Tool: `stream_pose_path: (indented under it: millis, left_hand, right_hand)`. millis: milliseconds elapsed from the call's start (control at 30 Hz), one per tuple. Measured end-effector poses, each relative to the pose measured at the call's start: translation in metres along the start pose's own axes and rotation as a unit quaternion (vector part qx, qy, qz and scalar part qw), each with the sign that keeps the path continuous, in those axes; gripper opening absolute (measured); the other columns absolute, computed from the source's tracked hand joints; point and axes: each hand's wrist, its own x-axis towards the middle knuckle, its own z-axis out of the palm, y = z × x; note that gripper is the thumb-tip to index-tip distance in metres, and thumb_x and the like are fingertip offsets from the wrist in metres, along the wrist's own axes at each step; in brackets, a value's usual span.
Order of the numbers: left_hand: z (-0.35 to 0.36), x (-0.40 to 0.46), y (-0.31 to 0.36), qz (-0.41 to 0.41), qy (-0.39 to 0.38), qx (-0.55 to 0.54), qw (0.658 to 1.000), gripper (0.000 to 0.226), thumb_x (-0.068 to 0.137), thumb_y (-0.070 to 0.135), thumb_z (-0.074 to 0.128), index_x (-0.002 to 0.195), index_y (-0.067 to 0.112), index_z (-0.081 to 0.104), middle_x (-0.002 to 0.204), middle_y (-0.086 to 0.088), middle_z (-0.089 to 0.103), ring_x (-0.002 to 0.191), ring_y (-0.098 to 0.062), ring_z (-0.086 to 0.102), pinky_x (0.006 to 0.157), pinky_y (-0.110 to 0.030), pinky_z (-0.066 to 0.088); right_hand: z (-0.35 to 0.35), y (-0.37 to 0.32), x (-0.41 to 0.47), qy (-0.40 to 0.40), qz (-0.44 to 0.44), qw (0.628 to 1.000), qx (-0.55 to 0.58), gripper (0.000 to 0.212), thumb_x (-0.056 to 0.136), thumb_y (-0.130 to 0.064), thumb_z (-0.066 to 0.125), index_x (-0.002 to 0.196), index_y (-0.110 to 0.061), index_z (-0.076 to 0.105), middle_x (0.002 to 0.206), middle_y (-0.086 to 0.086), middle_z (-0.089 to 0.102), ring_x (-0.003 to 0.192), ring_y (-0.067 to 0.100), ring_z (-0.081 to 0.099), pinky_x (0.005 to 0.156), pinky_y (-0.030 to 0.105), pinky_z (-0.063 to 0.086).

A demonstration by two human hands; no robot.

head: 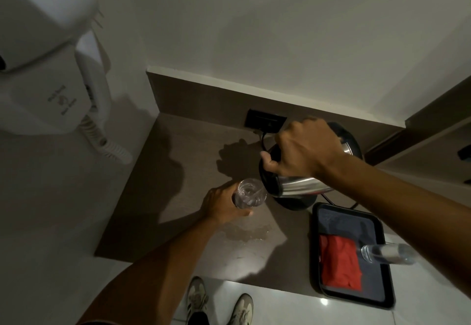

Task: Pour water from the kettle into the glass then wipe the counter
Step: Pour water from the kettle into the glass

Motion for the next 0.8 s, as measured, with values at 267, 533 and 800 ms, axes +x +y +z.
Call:
stream_pose_path:
  millis: [267,533,800]
  left_hand:
    - [-0.001,-0.001,0.000,0.001,0.005,0.000,1.000,0.082,0.056,0.055,0.087,0.128,0.030,0.057,0.120,0.004,0.071,0.110,-0.018,0.066,0.091,-0.033,0.054]
    - [0.000,-0.002,0.000,0.000,0.006,-0.004,1.000,0.080,0.057,0.052,0.088,0.127,0.030,0.058,0.120,0.005,0.071,0.109,-0.017,0.066,0.090,-0.032,0.053]
    - [0.000,-0.002,-0.001,-0.004,0.011,0.001,1.000,0.082,0.053,0.055,0.087,0.126,0.032,0.057,0.117,0.005,0.072,0.106,-0.017,0.067,0.086,-0.029,0.052]
  right_hand:
    - [-0.004,-0.007,0.005,-0.020,0.005,0.999,-0.025,0.060,0.088,-0.064,0.030,0.048,-0.020,0.034,0.042,-0.004,0.035,0.035,0.010,0.028,0.048,0.021,0.013]
    - [0.000,-0.010,0.007,-0.010,0.010,1.000,-0.027,0.059,0.088,-0.062,0.032,0.047,-0.020,0.034,0.041,-0.005,0.030,0.034,0.009,0.026,0.050,0.023,0.017]
    - [0.010,-0.011,0.005,0.006,0.016,1.000,-0.021,0.058,0.088,-0.061,0.034,0.047,-0.019,0.040,0.040,-0.005,0.029,0.034,0.009,0.026,0.057,0.026,0.028]
